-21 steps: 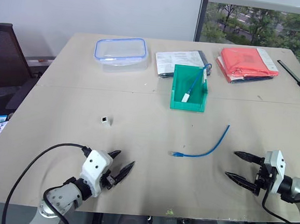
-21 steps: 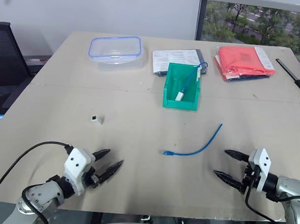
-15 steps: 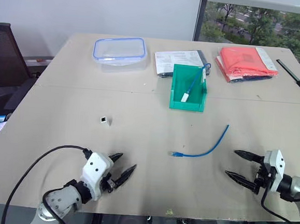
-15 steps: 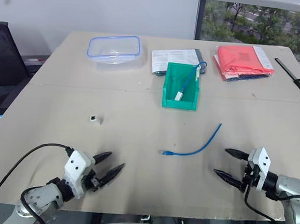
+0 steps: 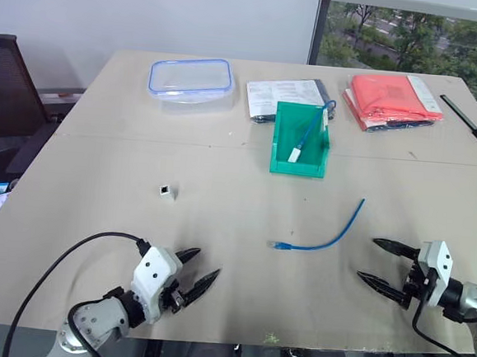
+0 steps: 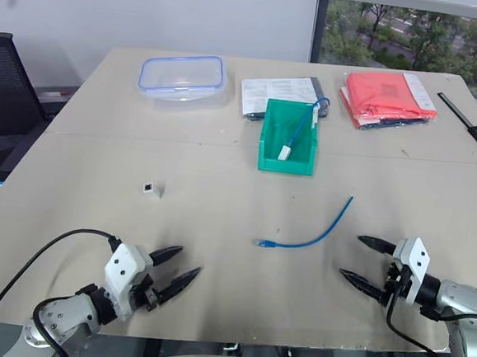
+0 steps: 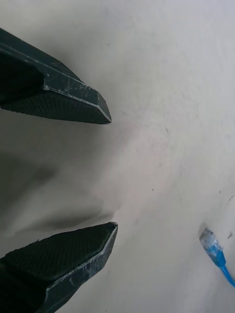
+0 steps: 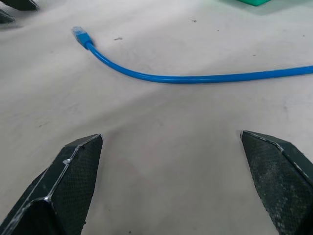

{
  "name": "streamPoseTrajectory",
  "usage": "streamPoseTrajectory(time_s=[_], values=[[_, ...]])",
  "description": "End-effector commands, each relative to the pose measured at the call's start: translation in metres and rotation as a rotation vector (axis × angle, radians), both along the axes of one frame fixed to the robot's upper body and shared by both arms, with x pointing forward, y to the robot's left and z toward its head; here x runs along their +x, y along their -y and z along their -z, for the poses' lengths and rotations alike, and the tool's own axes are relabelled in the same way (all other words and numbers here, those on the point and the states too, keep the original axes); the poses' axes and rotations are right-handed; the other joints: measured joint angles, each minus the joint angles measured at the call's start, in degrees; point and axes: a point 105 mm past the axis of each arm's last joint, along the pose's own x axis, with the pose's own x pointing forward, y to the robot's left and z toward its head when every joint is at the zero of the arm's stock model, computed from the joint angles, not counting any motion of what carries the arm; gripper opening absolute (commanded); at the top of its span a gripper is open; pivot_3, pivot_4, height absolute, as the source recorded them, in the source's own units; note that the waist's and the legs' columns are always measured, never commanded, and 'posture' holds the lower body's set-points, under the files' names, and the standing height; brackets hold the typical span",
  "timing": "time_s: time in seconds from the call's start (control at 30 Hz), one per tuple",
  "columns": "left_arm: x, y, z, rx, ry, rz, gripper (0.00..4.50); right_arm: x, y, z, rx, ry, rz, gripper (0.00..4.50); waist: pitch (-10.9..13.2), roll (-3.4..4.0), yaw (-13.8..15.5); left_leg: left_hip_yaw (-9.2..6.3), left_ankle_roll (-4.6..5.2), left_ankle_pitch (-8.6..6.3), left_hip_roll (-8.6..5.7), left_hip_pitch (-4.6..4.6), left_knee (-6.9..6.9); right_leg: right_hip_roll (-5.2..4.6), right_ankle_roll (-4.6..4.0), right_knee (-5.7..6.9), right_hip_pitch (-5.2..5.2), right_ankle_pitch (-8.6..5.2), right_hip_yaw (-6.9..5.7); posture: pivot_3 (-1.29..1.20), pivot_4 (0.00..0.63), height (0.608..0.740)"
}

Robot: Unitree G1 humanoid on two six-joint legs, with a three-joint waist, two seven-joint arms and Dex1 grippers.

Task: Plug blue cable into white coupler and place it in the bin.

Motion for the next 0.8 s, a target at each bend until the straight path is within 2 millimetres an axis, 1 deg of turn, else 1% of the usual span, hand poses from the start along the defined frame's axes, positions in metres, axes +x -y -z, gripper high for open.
streamPoseTrajectory(time_s=[0.03,0.13,0.2,0.23,0.27,0.33,0.4,0.47,0.6,0.67,0.77,0.8], values=[[-0.001,0.022,-0.01,-0.009,-0.003,0.158,3.25,-0.005,-0.004,-0.017,0.04,0.036,-0.056,4.45,0.0,0.01,0.0,0.0,0.0,0.0,0.0,0.0,0.01,0.01,0.0,0.0,0.01,0.0,-0.01,0.0,0.15,0.736],[0.017,0.035,-0.02,-0.019,0.006,0.239,3.25,-0.001,-0.008,-0.025,0.058,0.036,-0.051,4.45,0.1,0.02,0.1,0.0,0.01,0.01,0.0,-0.01,0.05,0.04,0.01,0.02,0.02,0.01,0.01,0.0,0.15,0.736],[0.032,0.053,-0.023,0.044,0.054,0.346,3.76,0.0,-0.014,-0.03,0.059,0.037,-0.078,4.5,0.1,-0.01,0.1,0.0,0.01,0.01,0.02,-0.01,0.1,0.09,0.01,0.06,0.03,0.01,0.02,0.0,0.15,0.736],[0.041,0.06,-0.024,0.071,0.074,0.371,3.96,-0.002,-0.018,-0.033,0.059,0.038,-0.097,4.5,0.1,0.05,0.5,0.01,0.05,0.04,0.02,0.01,0.1,0.11,0.01,0.08,0.07,0.01,0.05,0.0,0.15,0.736],[0.049,0.066,-0.025,0.092,0.092,0.39,4.43,-0.002,-0.021,-0.036,0.06,0.047,-0.115,4.5,0.2,0.01,0.5,0.01,0.26,0.16,-0.06,-0.01,0.12,0.32,0.02,0.13,0.07,0.02,-0.01,0.0,0.15,0.736],[0.06,0.08,-0.023,0.115,0.1,0.442,4.43,-0.002,-0.028,-0.043,0.066,0.076,-0.134,4.5,0.2,-0.01,0.6,0.03,0.27,0.17,-0.05,0.03,0.13,0.35,0.03,0.15,0.12,0.03,0.08,0.0,0.15,0.736],[0.065,0.091,-0.017,0.142,0.08,0.507,4.43,-0.002,-0.033,-0.048,0.064,0.097,-0.144,4.5,0.2,-0.09,0.4,0.08,0.28,0.17,-0.06,0.02,0.11,0.41,0.16,0.15,0.09,0.11,0.15,0.0,0.15,0.736],[0.068,0.099,-0.008,0.163,0.045,0.557,4.43,-0.006,-0.037,-0.05,0.044,0.091,-0.178,4.5,0.2,-0.12,0.3,0.11,0.29,0.17,-0.07,0.0,0.1,0.47,0.22,0.15,0.07,0.15,0.21,0.0,0.15,0.736],[0.079,0.106,0.001,0.208,0.027,0.599,4.43,-0.008,-0.036,-0.053,0.024,0.088,-0.19,4.5,0.2,-0.15,1.0,0.03,0.29,0.16,-0.09,-0.01,0.1,0.5,0.23,0.16,0.09,0.14,0.16,0.0,0.15,0.736],[0.081,0.109,0.004,0.22,0.012,0.627,4.43,-0.007,-0.035,-0.054,0.018,0.09,-0.182,4.5,0.2,-0.15,1.3,0.01,0.29,0.16,-0.09,0.0,0.11,0.5,0.34,0.16,0.11,0.07,0.13,0.0,0.15,0.736],[0.082,0.113,0.009,0.22,-0.028,0.663,4.43,-0.007,-0.034,-0.054,0.012,0.091,-0.175,4.5,0.2,-0.14,1.4,-0.03,0.3,0.17,-0.12,0.02,0.23,0.42,0.26,0.19,0.19,-0.01,0.1,0.0,0.15,0.736],[0.081,0.113,0.01,0.217,-0.036,0.675,4.2,-0.007,-0.034,-0.054,0.011,0.091,-0.174,4.5,0.2,-0.14,1.4,-0.03,0.31,0.18,-0.14,0.02,0.29,0.4,0.25,0.2,0.21,-0.01,0.1,0.0,0.15,0.736]])
